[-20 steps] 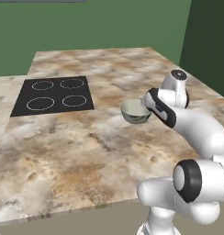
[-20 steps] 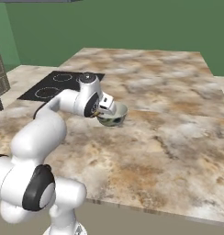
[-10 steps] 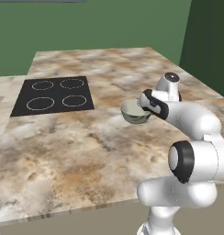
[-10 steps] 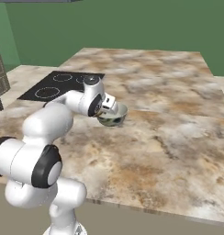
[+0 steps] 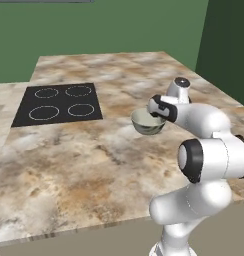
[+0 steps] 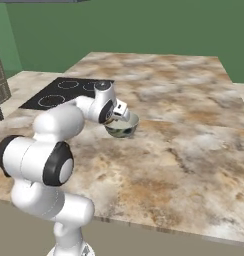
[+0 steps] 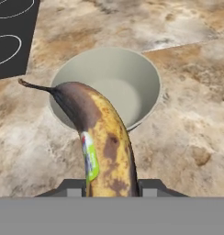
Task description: Retrieve the banana and orange from the fridge and place them into the bowl on the dining table.
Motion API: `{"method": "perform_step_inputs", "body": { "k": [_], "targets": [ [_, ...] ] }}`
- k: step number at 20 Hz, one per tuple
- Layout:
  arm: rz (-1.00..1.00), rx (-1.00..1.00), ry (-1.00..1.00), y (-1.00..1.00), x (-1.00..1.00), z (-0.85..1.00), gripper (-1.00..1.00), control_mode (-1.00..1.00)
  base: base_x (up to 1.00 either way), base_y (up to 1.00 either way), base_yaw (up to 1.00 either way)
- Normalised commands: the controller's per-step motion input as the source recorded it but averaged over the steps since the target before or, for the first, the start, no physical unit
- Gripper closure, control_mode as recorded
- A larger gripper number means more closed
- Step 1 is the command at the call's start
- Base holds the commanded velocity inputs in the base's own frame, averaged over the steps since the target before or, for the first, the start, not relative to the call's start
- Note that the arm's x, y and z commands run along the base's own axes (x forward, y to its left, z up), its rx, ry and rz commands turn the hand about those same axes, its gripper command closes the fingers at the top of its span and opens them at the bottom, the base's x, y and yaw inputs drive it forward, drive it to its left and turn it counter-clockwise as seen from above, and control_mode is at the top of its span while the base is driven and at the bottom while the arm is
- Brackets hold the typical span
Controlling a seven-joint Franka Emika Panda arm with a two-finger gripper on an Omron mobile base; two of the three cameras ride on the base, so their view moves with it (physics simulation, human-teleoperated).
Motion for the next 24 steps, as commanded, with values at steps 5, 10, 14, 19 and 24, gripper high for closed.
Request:
{"method": "perform_step_inputs", "body": {
  "k": [5,10,14,19,24],
  "targets": [
    [0.00,0.00,0.00,0.00,0.19,-0.13,1.00,-1.00,0.00,0.00,0.00],
    [0.00,0.00,0.00,0.00,0.18,-0.16,1.00,-1.00,0.00,0.00,0.00],
    [0.00,0.00,0.00,0.00,0.20,-0.17,1.00,-1.00,0.00,0.00,0.00],
    [0.00,0.00,0.00,0.00,0.23,-0.15,1.00,-1.00,0.00,0.00,0.00],
    [0.00,0.00,0.00,0.00,0.24,-0.12,1.00,-1.00,0.00,0.00,0.00]
  ]
}}
